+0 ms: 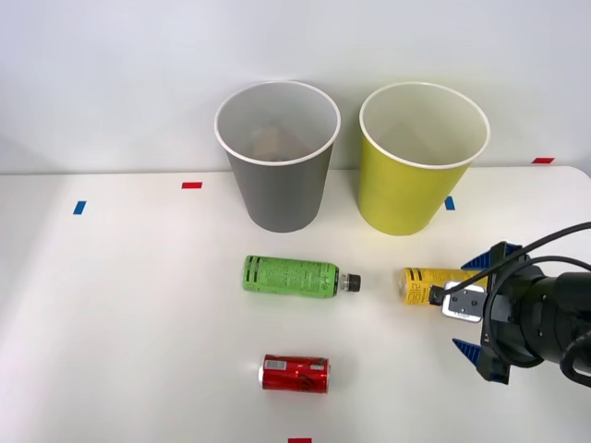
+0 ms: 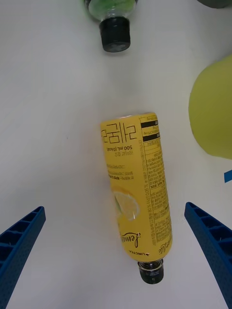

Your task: Put cans in the gray bin, plastic bottles in the light green bin

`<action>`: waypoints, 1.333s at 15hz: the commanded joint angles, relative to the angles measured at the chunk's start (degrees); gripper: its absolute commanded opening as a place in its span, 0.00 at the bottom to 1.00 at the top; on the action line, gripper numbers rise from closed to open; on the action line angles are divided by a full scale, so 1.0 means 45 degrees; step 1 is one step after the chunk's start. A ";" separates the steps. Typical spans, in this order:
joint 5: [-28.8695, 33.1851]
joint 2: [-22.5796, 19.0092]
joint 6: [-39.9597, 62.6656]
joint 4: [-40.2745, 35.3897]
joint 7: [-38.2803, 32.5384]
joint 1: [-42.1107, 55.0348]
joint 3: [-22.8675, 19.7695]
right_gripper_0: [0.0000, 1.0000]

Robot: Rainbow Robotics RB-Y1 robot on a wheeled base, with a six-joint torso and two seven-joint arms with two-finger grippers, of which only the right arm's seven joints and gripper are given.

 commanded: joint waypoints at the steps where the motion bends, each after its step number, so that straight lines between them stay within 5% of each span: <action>1: -0.1168 0.0586 0.0081 0.1484 0.1439 -0.0528 -0.0019 1.00; 10: -0.1871 0.2441 0.0081 0.3847 0.3236 -0.1583 -0.0019 1.00; 20: -0.1149 0.4375 0.0081 0.5371 0.4174 -0.2189 -0.0019 1.00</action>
